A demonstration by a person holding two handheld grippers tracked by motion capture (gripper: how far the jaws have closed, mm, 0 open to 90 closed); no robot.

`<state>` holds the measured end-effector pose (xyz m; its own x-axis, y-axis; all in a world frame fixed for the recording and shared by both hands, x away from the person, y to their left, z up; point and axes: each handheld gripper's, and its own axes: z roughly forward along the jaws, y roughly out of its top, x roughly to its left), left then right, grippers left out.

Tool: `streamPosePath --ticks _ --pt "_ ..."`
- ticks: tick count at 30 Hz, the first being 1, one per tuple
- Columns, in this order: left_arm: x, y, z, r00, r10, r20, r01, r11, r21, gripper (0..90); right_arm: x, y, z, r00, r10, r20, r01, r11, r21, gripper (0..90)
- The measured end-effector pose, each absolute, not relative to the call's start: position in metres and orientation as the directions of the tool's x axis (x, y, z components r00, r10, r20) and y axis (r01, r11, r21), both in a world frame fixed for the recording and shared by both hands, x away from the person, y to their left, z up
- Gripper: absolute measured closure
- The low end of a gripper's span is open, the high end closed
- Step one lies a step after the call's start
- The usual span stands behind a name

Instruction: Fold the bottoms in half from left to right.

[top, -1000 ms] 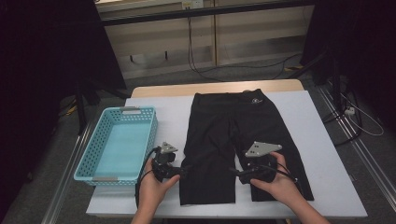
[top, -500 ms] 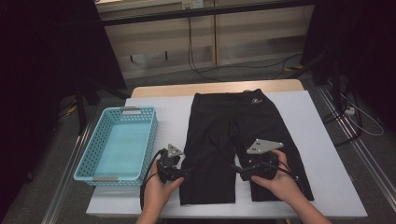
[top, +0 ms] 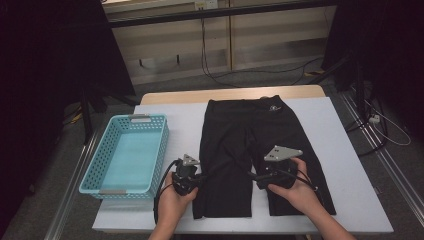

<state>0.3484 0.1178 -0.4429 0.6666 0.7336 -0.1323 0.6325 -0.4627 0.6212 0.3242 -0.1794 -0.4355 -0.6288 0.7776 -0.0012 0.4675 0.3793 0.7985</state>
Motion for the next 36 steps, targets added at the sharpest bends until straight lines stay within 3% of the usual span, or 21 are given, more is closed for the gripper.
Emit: streamPosePath --ticks 6,26,36 --pt "0.35 0.117 -0.441 0.669 0.717 -0.196 0.649 -0.435 0.624 87.0 0.334 -0.178 -0.434 -0.612 0.791 -0.006 0.465 0.366 0.806 17.4" --pt "0.343 0.092 -0.426 0.727 0.663 -0.176 0.576 -0.451 0.682 87.3 0.377 -0.151 -0.429 -0.533 0.845 0.032 0.476 0.269 0.838 11.6" --pt "0.343 0.082 -0.427 0.744 0.648 -0.163 0.551 -0.456 0.699 87.5 0.392 -0.128 -0.433 -0.549 0.833 0.068 0.481 0.249 0.841 11.7"
